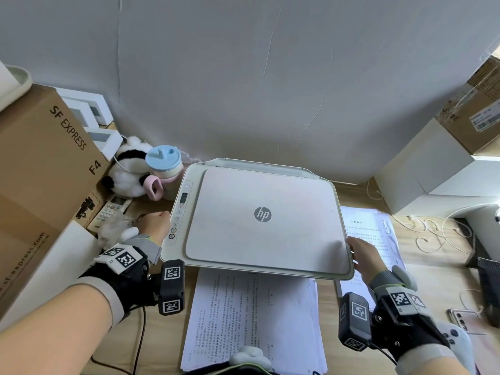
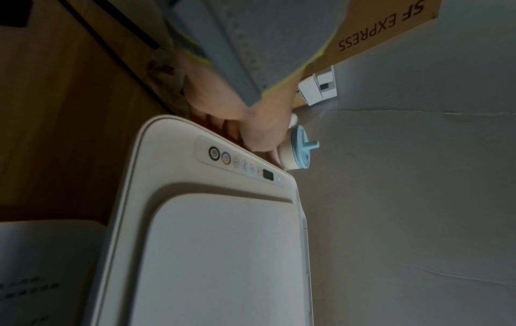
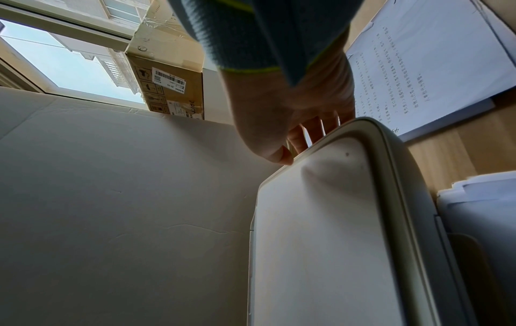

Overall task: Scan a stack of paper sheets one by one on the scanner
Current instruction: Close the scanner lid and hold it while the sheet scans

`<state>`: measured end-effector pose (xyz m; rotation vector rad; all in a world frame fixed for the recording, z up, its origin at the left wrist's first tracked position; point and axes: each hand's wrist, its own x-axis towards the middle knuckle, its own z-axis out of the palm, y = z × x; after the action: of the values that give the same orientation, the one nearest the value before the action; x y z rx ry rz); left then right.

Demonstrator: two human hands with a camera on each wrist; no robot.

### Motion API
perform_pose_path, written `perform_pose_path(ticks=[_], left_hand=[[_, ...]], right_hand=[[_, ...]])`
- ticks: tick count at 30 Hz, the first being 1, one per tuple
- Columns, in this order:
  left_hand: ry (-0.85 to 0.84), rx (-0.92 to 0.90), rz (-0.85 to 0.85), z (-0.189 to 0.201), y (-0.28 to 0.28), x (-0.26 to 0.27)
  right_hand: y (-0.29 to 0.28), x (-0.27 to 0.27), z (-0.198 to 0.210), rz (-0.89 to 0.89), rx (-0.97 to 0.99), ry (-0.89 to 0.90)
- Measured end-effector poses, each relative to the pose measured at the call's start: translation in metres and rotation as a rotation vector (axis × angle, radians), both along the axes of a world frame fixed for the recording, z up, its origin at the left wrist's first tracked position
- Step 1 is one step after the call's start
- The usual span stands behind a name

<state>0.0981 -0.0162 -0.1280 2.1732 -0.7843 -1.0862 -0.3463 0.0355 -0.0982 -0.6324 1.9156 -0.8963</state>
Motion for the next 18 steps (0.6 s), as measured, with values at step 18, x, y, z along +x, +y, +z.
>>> perform_pose_path(ticks=[18], left_hand=[[0.001,-0.196,0.024,0.022,0.027,-0.030]], right_hand=[[0.026,0.011,0.006,-0.104,-0.116,-0.131]])
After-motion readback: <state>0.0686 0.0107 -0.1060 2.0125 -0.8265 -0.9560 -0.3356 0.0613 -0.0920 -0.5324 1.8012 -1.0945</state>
